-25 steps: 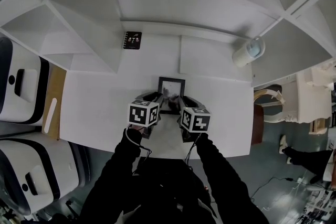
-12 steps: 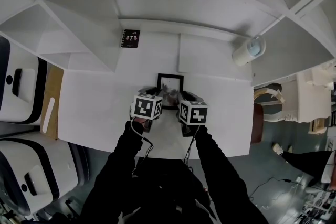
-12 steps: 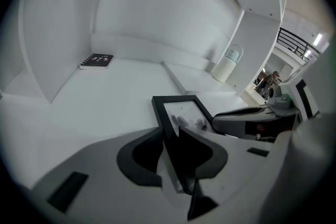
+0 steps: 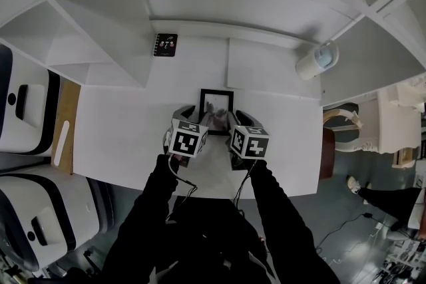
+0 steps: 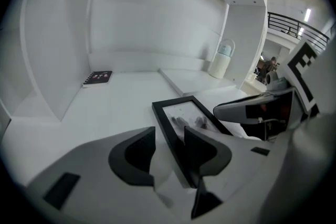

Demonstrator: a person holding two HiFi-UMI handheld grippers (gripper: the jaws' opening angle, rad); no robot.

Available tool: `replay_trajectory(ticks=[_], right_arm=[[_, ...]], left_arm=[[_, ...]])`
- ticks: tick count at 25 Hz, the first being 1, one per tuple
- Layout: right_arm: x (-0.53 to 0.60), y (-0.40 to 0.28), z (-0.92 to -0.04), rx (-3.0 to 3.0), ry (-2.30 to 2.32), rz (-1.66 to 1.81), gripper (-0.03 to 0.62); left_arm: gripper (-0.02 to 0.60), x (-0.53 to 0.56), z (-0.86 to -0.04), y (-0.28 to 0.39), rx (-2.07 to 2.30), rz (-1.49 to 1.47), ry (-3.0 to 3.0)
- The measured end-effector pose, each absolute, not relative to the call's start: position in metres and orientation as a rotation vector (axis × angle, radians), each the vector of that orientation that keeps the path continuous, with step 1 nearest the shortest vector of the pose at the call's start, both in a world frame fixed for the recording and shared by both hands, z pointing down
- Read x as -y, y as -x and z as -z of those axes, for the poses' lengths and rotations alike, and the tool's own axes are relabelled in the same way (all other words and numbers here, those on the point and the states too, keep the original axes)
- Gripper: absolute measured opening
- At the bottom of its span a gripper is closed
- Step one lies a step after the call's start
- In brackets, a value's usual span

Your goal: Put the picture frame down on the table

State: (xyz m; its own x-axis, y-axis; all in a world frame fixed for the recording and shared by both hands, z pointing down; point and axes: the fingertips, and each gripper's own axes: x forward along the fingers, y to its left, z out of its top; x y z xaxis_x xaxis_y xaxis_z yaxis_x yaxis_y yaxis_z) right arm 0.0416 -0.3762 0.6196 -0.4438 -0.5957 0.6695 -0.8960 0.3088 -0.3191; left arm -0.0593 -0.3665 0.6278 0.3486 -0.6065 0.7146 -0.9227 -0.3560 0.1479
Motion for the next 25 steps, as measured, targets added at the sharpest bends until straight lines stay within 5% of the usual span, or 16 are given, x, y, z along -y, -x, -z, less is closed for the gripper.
replay_trajectory(ticks=[4,7,25], right_arm=[[0.376,-0.054,-0.600,2.192,-1.370,-0.843,0.086],[0.372,-0.059,-0.577,2.235,-1.396,-0.730,0.022],[0.317,-0.075,-0.392,2.575,-1.534,-0.141,0.002]], left_arm=[[0.144,0.362,-0.606,0.066,1.376,-0.722,-2.127],[0.002,0.360,-0.584,0.074,1.446,-0.689,-2.187],[0.002,0.318,-0.391,0.064,1.648,-0.301,-2.598]])
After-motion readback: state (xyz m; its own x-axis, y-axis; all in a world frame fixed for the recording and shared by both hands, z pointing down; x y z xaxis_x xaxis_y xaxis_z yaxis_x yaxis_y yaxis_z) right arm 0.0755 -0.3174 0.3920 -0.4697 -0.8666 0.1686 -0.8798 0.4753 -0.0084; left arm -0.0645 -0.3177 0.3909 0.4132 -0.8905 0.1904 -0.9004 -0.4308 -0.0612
